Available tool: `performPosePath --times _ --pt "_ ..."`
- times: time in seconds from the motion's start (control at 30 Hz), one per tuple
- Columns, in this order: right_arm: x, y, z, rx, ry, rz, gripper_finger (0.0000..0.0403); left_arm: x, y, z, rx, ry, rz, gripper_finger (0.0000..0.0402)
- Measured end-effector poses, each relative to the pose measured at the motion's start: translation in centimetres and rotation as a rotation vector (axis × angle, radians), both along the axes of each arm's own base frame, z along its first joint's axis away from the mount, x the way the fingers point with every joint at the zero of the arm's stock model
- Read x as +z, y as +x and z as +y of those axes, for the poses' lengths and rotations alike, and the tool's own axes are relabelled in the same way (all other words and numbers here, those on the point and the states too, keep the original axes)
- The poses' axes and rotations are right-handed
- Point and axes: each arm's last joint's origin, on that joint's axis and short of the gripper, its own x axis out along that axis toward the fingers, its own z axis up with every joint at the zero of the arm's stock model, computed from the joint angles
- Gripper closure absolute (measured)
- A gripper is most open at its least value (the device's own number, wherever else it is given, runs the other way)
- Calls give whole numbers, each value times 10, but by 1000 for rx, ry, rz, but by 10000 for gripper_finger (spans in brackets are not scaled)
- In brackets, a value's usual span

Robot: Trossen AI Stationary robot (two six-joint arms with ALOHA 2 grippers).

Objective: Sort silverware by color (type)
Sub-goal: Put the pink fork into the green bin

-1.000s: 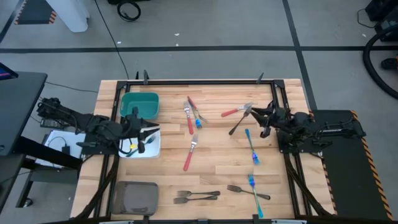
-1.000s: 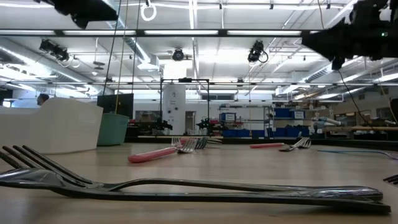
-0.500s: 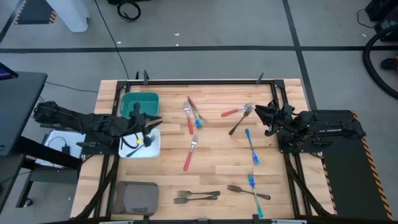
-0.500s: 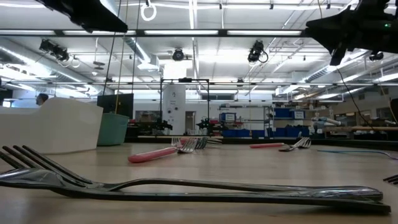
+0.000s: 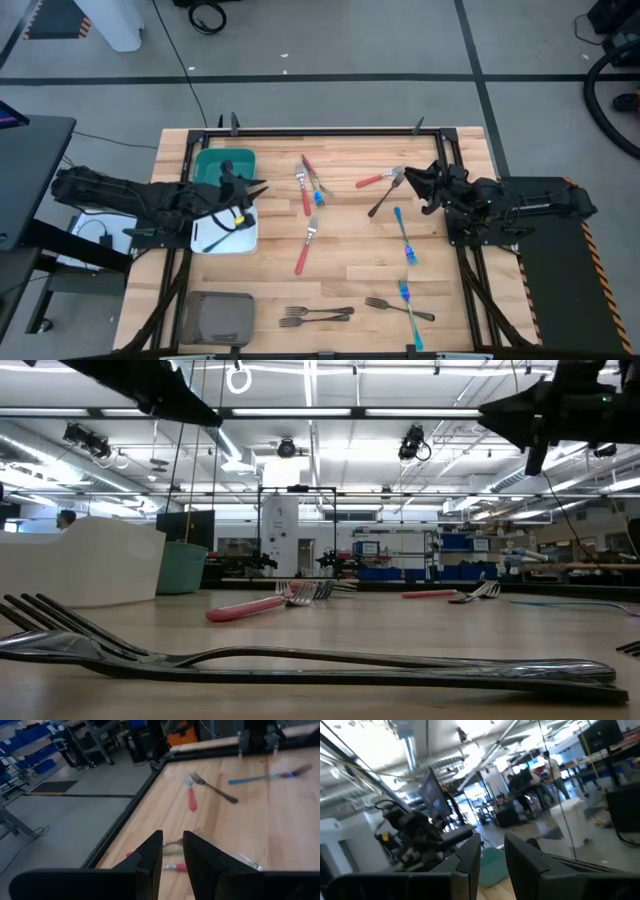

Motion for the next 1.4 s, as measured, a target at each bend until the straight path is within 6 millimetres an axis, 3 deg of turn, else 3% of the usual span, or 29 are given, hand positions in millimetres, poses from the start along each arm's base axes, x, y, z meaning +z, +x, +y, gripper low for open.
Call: performPosePath --times 0.23,0.47,0.7,0.93,1.13,1.4 --pt "23 25 -2 -98 -97 153 307 6 2 5 28 -3 -68 315" --pt "54 64 -5 -174 -270 306 307 9 3 12 59 30 -76 315" --pt "87 106 -22 -269 -204 302 303 10 3 21 108 31 -85 315" --pt "106 140 -49 -325 -126 321 304 10 3 27 138 33 -85 315" --pt "98 169 -77 -218 23 528 304 10 3 27 142 33 -85 315" --pt "69 207 -102 -37 90 645 304 10 3 27 143 26 -90 315"
